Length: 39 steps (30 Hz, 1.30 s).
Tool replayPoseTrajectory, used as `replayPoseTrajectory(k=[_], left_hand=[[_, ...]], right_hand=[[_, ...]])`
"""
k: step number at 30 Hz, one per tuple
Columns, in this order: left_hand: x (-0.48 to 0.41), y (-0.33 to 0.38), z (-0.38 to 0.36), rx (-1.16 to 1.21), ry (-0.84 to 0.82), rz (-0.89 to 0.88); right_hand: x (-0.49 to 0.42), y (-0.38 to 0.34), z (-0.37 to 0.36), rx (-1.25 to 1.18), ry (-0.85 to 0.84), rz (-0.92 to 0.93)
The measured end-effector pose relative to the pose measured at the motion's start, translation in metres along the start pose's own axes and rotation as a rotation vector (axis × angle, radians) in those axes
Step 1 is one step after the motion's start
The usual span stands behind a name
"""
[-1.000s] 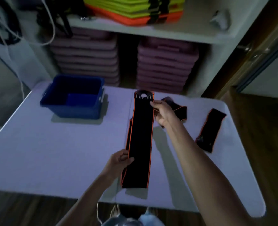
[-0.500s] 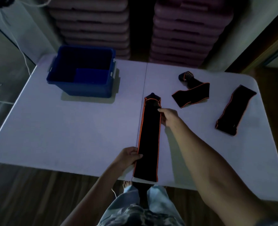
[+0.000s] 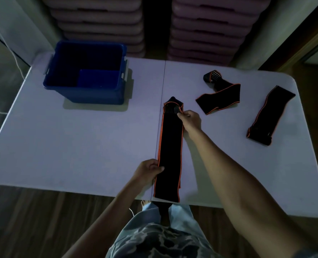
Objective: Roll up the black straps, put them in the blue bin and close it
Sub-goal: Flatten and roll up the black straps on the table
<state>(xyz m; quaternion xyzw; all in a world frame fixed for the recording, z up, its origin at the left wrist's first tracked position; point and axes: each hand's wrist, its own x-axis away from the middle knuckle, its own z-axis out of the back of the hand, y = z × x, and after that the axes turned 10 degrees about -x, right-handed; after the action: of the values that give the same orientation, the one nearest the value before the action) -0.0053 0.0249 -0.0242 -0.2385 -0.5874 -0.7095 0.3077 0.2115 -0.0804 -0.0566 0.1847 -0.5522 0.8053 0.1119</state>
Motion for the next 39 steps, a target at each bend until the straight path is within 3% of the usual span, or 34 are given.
replayPoseTrajectory(k=[7,14,18,20,23,27,34,39], left_hand=[[-0.010,0.011,-0.005,-0.012,0.152,-0.032],[-0.015,0.006,0.004,-0.393,0.252,-0.149],[-0.005,-0.004,0.009,-0.417,0.213,-0.104],[0.000,-0.012,0.013,-0.473,0.141,-0.087],[0.003,-0.018,0.013,-0.399,0.063,-0.077],[0.008,-0.010,0.005,-0.150,0.024,-0.018],[0.006,-0.007,0.003,-0.132,0.086,-0.055],[-0.004,-0.007,0.006,-0.191,0.097,-0.063]], right_hand=[[-0.006,-0.010,0.005,-0.129,0.035,0.042],[0.010,0.001,0.015,0.046,-0.058,0.009],[0.081,0.029,0.035,0.119,-0.074,0.034],[0.116,0.046,0.048,0.071,-0.164,-0.089],[0.153,0.062,0.059,-0.074,-0.319,-0.245],[0.173,0.067,0.064,-0.058,-0.451,-0.252],[0.176,0.056,0.065,-0.116,-0.281,-0.134],[0.169,0.053,0.059,-0.031,-0.275,-0.131]])
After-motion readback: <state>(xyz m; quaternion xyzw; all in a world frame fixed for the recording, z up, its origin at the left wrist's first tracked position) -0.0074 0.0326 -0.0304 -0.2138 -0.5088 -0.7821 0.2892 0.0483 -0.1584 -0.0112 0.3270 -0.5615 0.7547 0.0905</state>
